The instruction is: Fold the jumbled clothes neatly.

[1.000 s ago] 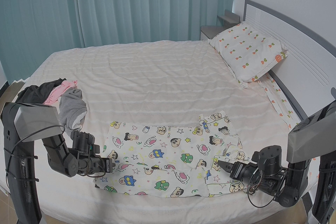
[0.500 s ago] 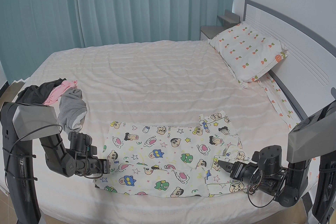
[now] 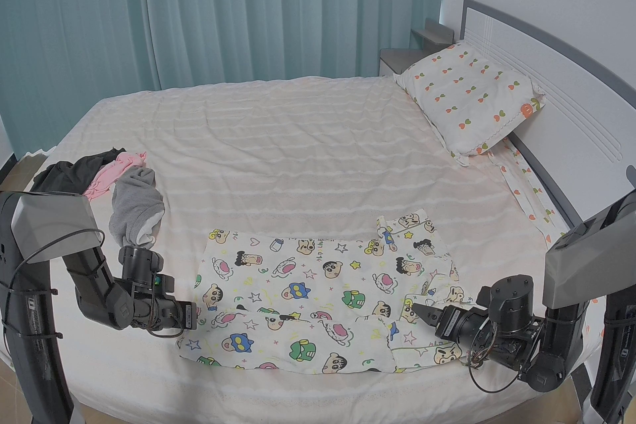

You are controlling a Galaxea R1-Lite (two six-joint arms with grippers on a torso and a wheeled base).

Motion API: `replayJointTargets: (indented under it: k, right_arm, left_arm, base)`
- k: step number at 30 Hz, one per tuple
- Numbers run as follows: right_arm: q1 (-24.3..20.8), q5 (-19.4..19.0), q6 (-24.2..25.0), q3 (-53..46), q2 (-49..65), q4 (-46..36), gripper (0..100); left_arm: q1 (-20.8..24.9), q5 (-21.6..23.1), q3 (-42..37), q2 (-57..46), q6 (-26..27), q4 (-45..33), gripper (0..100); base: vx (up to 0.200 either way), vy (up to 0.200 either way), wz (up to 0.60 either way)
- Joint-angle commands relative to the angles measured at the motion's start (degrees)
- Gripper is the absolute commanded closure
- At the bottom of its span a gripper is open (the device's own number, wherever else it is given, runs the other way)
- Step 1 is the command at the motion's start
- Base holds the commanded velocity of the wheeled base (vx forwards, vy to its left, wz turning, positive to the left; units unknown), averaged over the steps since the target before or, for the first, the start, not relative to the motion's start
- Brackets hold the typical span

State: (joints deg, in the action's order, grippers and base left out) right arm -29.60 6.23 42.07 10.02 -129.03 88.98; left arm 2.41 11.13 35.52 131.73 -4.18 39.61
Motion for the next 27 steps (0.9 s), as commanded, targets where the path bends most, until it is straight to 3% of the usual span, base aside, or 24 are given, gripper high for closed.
replayJointTargets:
  k: [1,15,20,23,27]
  right_arm:
    - [-0.02,0.01,-0.06,0.0,-0.09,0.67,0]
    - [-0.02,0.01,-0.06,0.0,-0.17,0.67,0]
    - [0.24,0.01,-0.06,0.09,-0.17,0.67,0]
    - [0.33,0.01,-0.06,0.09,-0.26,0.67,0]
    - [0.59,0.01,-0.06,0.17,0.09,0.67,0]
  left_arm:
    - [-0.74,-0.5,0.86,-1.57,2.42,-3.84,100]
    - [-1.97,-2.6,6.84,-2.53,3.3,-15.17,100]
    - [-1.89,-2.08,7.28,-2.97,2.69,-15.35,100]
    - [-1.89,-1.81,7.72,-3.76,1.02,-15.44,100]
    - [-1.8,4.08,7.63,-9.12,-7.51,-15.35,100]
  base:
    - [0.0,0.0,0.0]
    - [0.0,0.0,0.0]
    - [0.0,0.0,0.0]
    - [0.0,0.0,0.0]
    - [0.0,0.0,0.0]
